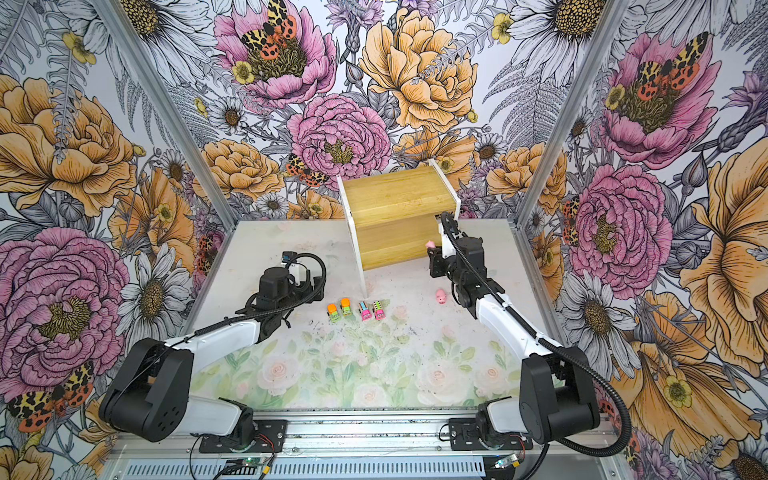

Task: Place and organize the plastic toys onto the shelf
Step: 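Lift the pink pig with the right gripper and carry it toward the shelf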

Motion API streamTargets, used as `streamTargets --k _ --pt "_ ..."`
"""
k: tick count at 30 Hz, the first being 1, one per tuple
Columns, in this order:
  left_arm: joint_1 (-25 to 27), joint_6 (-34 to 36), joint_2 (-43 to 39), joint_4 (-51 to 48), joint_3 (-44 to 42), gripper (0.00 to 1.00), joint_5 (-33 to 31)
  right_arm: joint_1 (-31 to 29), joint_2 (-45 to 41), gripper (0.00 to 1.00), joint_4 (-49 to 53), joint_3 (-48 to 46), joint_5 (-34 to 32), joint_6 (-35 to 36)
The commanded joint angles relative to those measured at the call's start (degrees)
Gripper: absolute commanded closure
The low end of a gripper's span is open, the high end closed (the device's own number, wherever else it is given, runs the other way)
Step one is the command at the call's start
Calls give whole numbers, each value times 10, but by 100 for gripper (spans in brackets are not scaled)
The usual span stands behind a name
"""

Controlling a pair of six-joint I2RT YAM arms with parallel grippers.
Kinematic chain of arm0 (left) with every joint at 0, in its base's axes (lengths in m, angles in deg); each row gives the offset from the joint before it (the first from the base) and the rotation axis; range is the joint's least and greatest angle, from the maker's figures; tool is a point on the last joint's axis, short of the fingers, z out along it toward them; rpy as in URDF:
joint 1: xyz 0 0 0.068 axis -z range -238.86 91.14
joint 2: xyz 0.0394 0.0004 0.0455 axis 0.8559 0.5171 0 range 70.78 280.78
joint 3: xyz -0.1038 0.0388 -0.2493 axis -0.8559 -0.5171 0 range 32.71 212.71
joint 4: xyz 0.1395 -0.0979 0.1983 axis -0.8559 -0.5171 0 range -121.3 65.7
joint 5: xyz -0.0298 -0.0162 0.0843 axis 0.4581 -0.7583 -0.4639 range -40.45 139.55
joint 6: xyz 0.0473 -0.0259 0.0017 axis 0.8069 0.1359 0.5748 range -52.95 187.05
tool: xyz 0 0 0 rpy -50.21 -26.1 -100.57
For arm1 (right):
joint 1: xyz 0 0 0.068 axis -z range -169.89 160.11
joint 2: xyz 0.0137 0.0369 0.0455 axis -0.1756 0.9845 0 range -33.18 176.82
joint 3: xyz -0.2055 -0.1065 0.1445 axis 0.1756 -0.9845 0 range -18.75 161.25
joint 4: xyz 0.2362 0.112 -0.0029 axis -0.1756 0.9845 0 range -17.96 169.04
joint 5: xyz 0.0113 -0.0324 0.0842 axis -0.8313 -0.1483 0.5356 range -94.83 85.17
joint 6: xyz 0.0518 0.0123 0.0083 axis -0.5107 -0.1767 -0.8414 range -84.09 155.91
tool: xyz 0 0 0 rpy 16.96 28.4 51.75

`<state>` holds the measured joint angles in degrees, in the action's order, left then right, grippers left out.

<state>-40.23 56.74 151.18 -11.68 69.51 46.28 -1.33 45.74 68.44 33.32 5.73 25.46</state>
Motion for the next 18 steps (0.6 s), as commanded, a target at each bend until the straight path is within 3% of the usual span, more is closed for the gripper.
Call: streamTargets --k 1,18 --pt "3 8 -9 -3 -3 1 -5 -2 20 76 -19 18 -39 -18" --pt "3 9 -7 -4 -3 1 -4 -2 48 76 -48 31 -60 -36"
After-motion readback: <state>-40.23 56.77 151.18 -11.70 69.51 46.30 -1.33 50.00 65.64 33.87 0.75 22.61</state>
